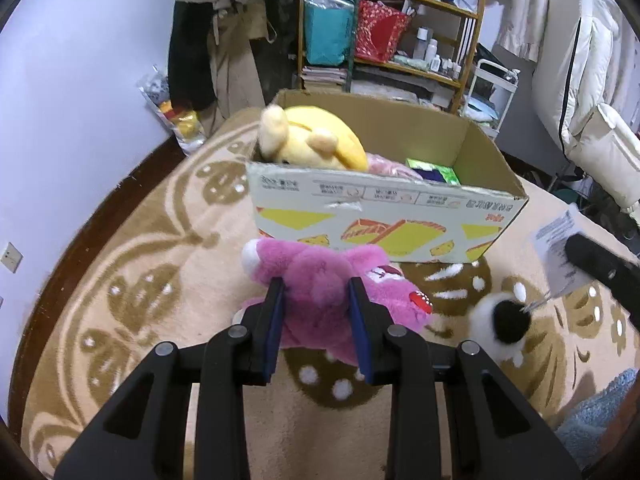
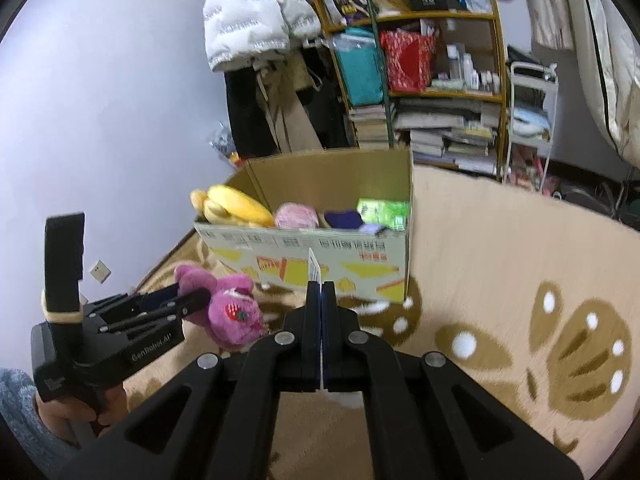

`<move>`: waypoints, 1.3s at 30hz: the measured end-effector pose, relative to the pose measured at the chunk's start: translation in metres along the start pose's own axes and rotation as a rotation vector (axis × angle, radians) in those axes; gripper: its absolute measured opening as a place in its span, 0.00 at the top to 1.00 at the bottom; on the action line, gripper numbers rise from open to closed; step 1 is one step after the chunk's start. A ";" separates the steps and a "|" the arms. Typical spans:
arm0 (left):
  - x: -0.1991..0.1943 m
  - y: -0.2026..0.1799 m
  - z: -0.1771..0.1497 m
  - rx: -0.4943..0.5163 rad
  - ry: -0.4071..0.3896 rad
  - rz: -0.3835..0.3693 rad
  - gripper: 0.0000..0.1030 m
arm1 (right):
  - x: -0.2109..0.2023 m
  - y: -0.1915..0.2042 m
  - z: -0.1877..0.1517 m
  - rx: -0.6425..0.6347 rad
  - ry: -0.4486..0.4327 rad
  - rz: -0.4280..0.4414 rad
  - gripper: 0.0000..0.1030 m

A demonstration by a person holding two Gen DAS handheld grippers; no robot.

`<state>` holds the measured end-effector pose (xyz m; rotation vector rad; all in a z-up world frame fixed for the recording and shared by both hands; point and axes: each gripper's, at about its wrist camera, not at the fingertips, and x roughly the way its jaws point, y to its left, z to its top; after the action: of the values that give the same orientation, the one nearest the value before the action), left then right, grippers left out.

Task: Organize soft objects
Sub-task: 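Lift the pink plush bear with the left tool and carry it over the box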

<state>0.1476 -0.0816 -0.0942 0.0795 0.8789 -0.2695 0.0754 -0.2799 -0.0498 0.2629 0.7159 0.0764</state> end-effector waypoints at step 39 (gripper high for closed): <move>-0.008 -0.039 0.136 0.120 -0.220 0.033 0.67 | 0.030 0.003 0.141 -0.026 -0.158 0.021 0.99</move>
<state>0.2343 -0.1424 0.0008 0.1726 0.6421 -0.2945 0.1909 -0.3025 0.0339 0.2482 0.5547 0.0836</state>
